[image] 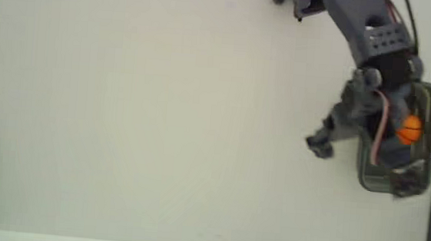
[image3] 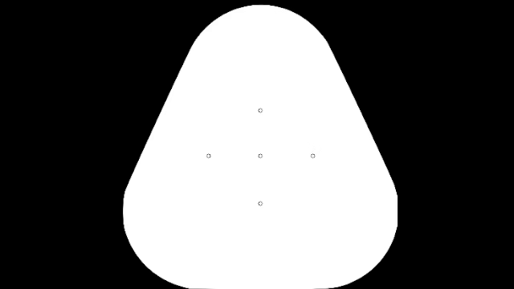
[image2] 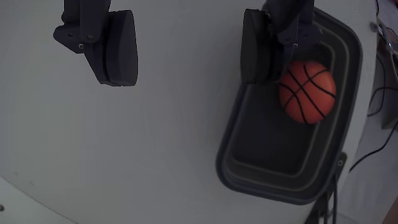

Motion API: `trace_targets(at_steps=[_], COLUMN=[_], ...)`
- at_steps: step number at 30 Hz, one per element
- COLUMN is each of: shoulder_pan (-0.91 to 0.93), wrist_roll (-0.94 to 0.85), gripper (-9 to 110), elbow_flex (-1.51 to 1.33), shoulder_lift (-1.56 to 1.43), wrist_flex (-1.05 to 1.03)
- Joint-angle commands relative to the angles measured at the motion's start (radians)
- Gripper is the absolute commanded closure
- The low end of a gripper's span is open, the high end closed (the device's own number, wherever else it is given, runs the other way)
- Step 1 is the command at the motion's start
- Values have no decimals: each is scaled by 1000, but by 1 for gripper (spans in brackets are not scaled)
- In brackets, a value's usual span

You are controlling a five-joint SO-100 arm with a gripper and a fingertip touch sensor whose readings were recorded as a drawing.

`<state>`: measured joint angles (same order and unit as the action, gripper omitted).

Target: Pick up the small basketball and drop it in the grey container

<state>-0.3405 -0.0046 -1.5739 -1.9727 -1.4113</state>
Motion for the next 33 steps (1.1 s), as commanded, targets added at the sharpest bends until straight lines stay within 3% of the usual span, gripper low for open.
trace_targets(at_steps=[1,33], shoulder_pan=[34,314], wrist_roll=[5,5], gripper=[-9,-9], elbow_flex=[-27,-391], shoulder_lift=[-106,-473], wrist_flex=[-17,-19])
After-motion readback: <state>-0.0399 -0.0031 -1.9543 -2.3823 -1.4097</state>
